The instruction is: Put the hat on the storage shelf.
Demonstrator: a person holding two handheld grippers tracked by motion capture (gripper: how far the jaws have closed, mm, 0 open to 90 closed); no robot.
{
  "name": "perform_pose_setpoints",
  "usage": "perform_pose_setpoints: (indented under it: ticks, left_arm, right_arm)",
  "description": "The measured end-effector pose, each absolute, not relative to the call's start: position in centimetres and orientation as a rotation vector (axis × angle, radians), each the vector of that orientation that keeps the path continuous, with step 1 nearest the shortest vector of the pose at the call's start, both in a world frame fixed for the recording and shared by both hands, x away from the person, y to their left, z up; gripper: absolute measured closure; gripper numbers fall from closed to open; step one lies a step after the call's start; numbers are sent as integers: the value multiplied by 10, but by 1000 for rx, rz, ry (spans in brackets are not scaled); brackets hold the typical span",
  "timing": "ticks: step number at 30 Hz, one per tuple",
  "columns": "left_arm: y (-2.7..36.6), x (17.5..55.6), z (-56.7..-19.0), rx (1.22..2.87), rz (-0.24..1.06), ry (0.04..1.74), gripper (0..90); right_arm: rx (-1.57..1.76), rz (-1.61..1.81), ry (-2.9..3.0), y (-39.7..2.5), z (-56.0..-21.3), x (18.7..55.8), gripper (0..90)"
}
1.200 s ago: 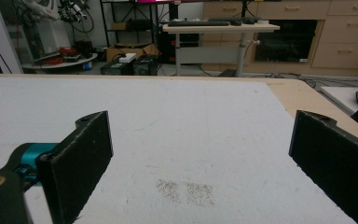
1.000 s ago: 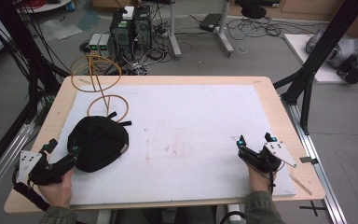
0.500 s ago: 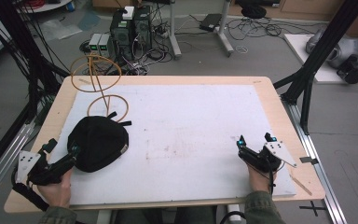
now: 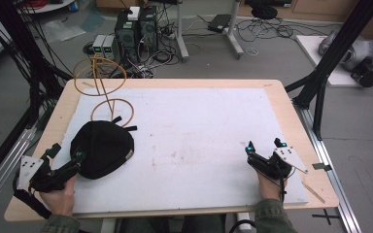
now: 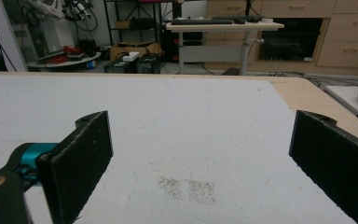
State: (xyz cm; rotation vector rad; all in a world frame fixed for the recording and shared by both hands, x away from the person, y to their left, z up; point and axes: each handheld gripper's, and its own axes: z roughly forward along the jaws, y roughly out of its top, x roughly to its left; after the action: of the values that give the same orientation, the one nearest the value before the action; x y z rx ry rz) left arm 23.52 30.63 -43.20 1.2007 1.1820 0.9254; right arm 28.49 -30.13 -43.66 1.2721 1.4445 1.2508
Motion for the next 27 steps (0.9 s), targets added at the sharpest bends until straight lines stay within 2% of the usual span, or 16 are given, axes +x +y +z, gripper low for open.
perform_pose_setpoints:
  ticks: [8, 27]
  left_arm:
    - [302, 237, -430, 1218, 911, 1185, 178]
    - [279, 248, -432, 1384, 899, 1155, 187]
  right_arm:
    - [1259, 1249, 1462, -300, -437, 286, 51]
    - [1252, 1237, 1493, -299, -439, 286, 51]
